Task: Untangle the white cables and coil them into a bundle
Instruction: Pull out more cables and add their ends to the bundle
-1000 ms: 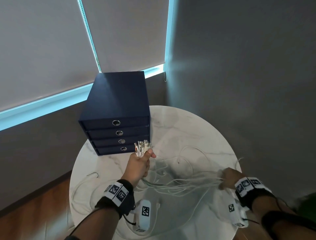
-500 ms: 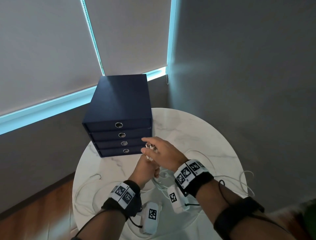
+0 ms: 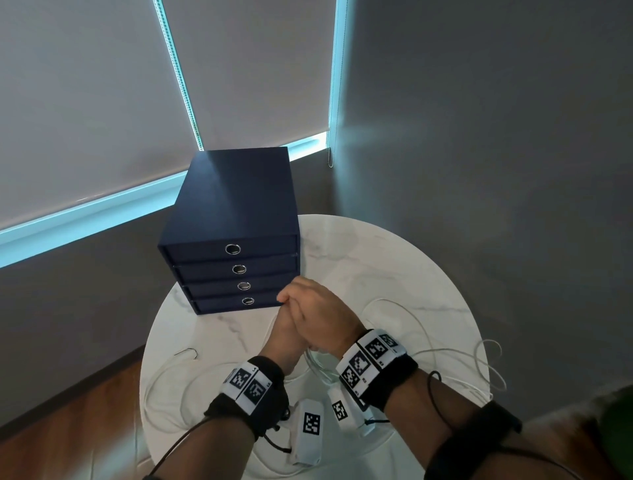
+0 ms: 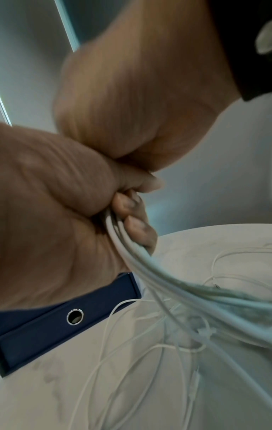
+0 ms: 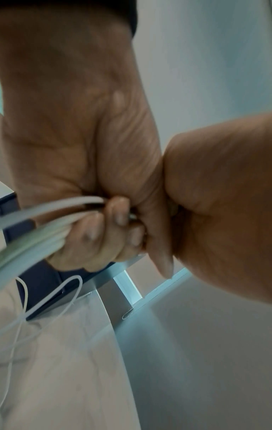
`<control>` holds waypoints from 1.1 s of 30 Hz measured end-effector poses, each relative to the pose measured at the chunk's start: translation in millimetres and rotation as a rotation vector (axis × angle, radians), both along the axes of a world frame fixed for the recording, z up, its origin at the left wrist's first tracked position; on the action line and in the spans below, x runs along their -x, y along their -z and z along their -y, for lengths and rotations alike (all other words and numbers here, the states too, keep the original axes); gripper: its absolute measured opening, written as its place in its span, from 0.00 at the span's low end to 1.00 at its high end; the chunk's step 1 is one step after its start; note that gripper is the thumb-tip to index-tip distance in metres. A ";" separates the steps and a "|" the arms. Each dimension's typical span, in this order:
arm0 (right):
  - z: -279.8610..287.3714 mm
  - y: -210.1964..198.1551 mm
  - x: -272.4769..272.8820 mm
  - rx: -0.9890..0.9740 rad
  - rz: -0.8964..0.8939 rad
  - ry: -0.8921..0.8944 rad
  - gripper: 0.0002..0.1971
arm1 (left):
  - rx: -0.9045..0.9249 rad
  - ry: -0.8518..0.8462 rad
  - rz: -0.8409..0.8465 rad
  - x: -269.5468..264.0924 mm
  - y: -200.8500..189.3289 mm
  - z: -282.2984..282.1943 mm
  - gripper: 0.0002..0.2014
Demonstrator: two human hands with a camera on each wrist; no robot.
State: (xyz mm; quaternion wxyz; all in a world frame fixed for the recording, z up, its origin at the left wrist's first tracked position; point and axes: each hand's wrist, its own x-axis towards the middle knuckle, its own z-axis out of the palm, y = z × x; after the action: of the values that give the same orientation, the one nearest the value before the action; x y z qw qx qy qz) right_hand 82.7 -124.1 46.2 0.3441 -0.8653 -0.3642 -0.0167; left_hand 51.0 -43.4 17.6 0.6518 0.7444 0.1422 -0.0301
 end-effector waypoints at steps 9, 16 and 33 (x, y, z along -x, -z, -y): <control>13.9 -0.6 -3.3 -0.227 -0.462 0.084 0.19 | 0.121 -0.057 -0.087 6.3 1.3 -3.9 0.11; 31.8 29.8 13.5 -0.242 -0.965 0.000 0.22 | 0.522 -0.245 0.044 3.2 -5.7 -16.1 0.09; 43.3 10.6 9.3 0.208 -0.512 -0.034 0.11 | -0.239 -0.134 0.292 1.7 1.9 -46.0 0.15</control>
State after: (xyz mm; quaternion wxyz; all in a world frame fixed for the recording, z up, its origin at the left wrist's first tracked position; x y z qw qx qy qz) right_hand 73.3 -167.4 35.5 0.3345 -0.8658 -0.2797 0.2456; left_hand 49.3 2.6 15.7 0.5730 0.8018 0.0980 0.1386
